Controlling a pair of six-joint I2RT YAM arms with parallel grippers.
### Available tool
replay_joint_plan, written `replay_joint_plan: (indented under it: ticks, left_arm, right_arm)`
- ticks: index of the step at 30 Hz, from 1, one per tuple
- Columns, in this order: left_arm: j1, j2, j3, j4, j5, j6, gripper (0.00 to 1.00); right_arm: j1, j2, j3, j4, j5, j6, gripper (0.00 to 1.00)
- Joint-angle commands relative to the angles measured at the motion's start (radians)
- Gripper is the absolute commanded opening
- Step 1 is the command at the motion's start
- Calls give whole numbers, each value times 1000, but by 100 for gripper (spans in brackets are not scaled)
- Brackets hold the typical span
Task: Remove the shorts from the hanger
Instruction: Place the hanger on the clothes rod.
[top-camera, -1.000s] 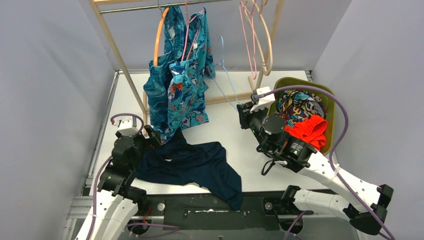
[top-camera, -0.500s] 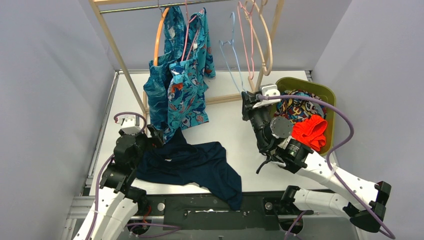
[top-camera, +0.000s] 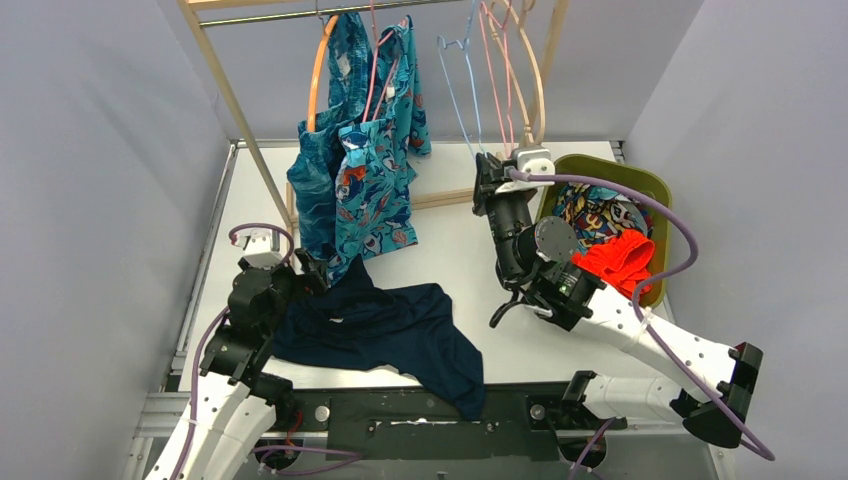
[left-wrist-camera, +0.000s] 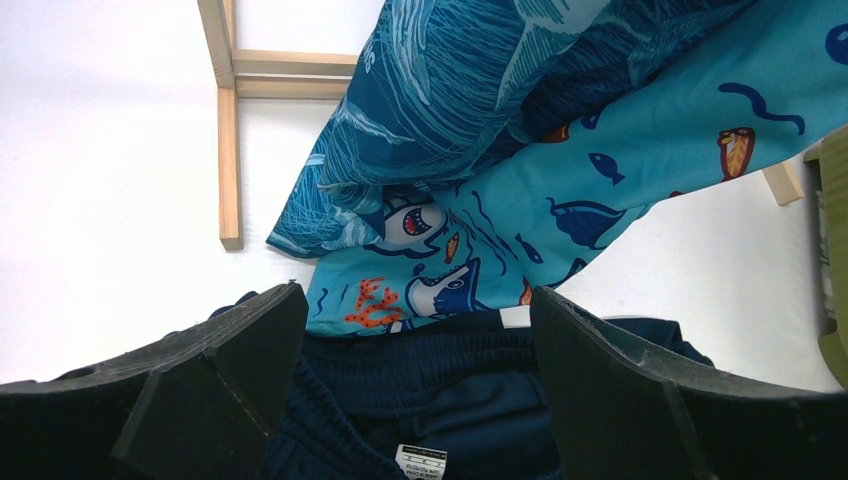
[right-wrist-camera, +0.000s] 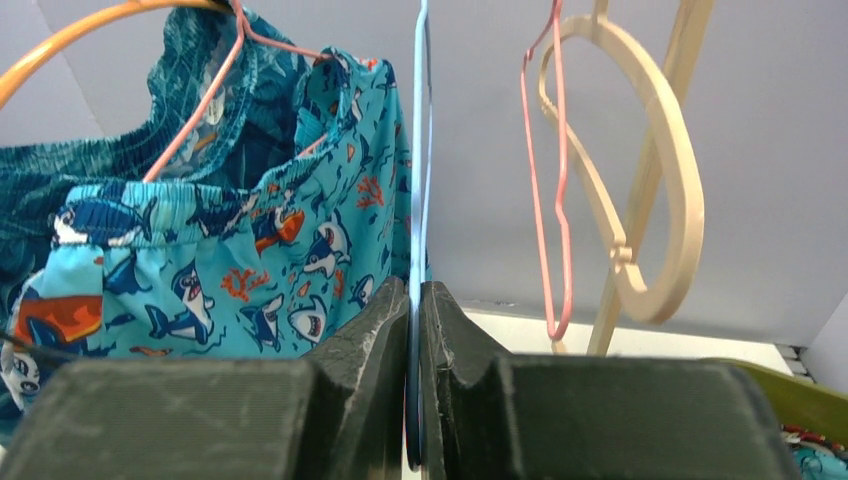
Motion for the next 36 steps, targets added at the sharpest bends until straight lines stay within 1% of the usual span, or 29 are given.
replay_joint_plan:
  ticks: [1, 4, 6, 8, 10, 12, 13, 14, 16, 19, 21, 24, 26, 27, 28, 31, 34, 36]
  left_arm:
    - [8, 0, 11, 64, 5, 12, 83]
    - [9, 1, 7, 68, -4, 12, 83]
    - [11, 3, 8, 70, -2, 12, 83]
    - [11, 2, 8, 71, 0, 12, 83]
    - [14, 2, 12, 64, -8, 12, 83]
    - [14, -2, 14, 60, -17, 12, 83]
    - [14, -6, 12, 61, -22, 12, 83]
    - [14, -8, 11, 60, -23, 12, 83]
    - [15, -11, 12, 61, -26, 12, 83]
    - [16, -12, 11, 61, -28, 12, 83]
    - [18, -10, 11, 62, -26, 12, 83]
    - [21, -9, 11, 62, -22, 12, 83]
    - [24, -15, 12, 62, -23, 12, 83]
    - [25, -19, 12, 62, -23, 12, 83]
    - [27, -25, 12, 62, -26, 12, 83]
    - [34, -46, 5, 64, -34, 12, 83]
    - [34, -47, 4, 68, -30, 11, 83]
    - [35, -41, 5, 68, -23, 11, 83]
  right_arm:
    - [5, 32, 115, 104, 22, -85, 0]
    - [3, 54, 140, 103, 14, -109, 0]
    - [-8, 77, 175, 65, 21, -102, 0]
    - [-28, 117, 251, -46, 35, -77, 0]
    - [-53, 179, 346, -199, 67, -32, 0]
    - [-93, 238, 444, -389, 13, 50, 1]
    - [-118, 265, 485, -475, -56, 116, 1]
    - [-134, 285, 510, -532, -92, 147, 1]
    - [-136, 303, 517, -582, -99, 174, 2]
    - [-139, 274, 461, -577, -85, 217, 7]
    - [-142, 244, 415, -551, -71, 230, 13]
    - [-147, 211, 389, -544, -61, 233, 29]
    - [-151, 195, 380, -552, -52, 238, 50]
    - [-152, 187, 376, -559, -52, 243, 58]
    - [-154, 180, 371, -562, -55, 245, 63]
    - [-155, 153, 353, -576, -90, 258, 74]
    - [-155, 110, 323, -580, -168, 270, 79]
    - [-156, 74, 281, -551, -239, 259, 82]
